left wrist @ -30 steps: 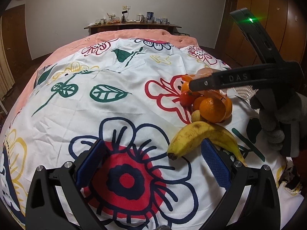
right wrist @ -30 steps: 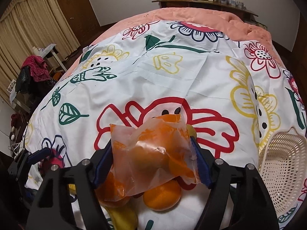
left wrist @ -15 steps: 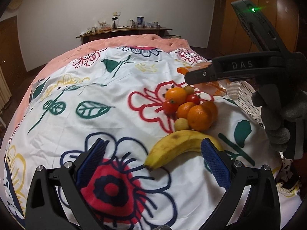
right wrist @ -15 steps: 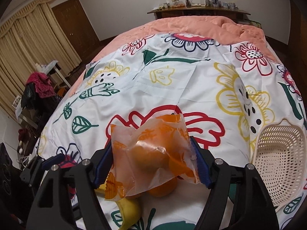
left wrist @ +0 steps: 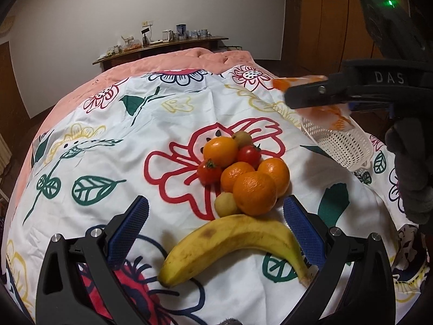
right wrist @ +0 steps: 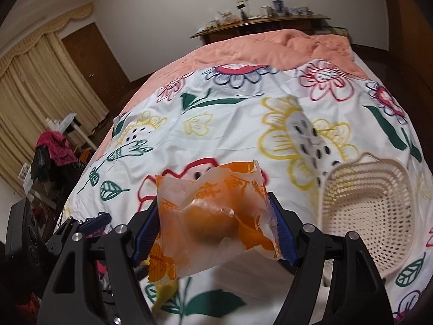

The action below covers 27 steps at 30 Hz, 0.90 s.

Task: Organize fruits
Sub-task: 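Lift the bag with the right tool, tipping the fruit onto the cover, then lower the bag into the white basket and open the right tool while the left tool grasps an orange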

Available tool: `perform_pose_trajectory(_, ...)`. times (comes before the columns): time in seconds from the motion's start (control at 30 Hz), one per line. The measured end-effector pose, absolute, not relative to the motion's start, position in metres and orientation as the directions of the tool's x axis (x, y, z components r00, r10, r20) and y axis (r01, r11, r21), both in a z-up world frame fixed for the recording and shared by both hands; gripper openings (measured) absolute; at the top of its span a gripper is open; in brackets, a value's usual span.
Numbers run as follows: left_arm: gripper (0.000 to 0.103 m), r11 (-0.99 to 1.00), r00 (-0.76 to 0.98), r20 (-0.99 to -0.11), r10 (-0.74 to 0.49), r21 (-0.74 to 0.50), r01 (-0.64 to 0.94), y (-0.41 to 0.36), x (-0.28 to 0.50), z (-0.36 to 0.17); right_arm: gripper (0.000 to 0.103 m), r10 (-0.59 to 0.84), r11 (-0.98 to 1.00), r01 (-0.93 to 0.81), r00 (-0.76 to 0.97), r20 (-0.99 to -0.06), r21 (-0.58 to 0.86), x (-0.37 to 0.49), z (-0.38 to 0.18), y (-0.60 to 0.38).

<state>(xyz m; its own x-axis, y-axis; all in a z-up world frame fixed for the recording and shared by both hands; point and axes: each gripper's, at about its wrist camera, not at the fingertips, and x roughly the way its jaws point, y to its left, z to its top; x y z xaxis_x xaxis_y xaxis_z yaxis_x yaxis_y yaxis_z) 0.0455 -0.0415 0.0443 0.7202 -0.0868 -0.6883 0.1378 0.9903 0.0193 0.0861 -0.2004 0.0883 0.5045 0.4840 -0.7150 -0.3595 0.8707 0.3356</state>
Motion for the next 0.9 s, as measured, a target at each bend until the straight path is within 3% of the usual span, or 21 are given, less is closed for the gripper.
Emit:
perform_pose_trajectory(0.13, 0.101, 0.989, 0.71, -0.698, -0.087, 0.026, 0.147, -0.047, 0.053, 0.045, 0.074, 0.463, 0.886, -0.295, 0.524, -0.715, 0.358, 0.09, 0.082, -0.23)
perform_pose_trajectory(0.27, 0.093, 0.985, 0.691, -0.716, -0.098, 0.027, 0.168, -0.052, 0.062, 0.043, 0.074, 0.43, 0.902, -0.213, 0.544, -0.721, 0.377, 0.094, 0.073, -0.266)
perform_pose_trajectory(0.47, 0.076, 0.982, 0.666, -0.737, -0.117, 0.014, 0.189, -0.059, 0.071, 0.038, 0.074, 0.406, 0.902, -0.119, 0.558, -0.723, 0.414, 0.098, 0.061, -0.311)
perform_pose_trajectory(0.63, 0.068, 0.977, 0.651, -0.742, -0.16, -0.027, 0.21, -0.059, 0.076, 0.036, 0.074, 0.363, 0.908, -0.032, 0.56, -0.745, 0.418, 0.103, 0.042, -0.34)
perform_pose_trajectory(0.9, 0.041, 0.967, 0.631, -0.742, -0.226, -0.092, 0.238, -0.058, 0.077, 0.033, 0.074, 0.284, 0.932, 0.042, 0.535, -0.796, 0.361, 0.11, 0.012, -0.354)
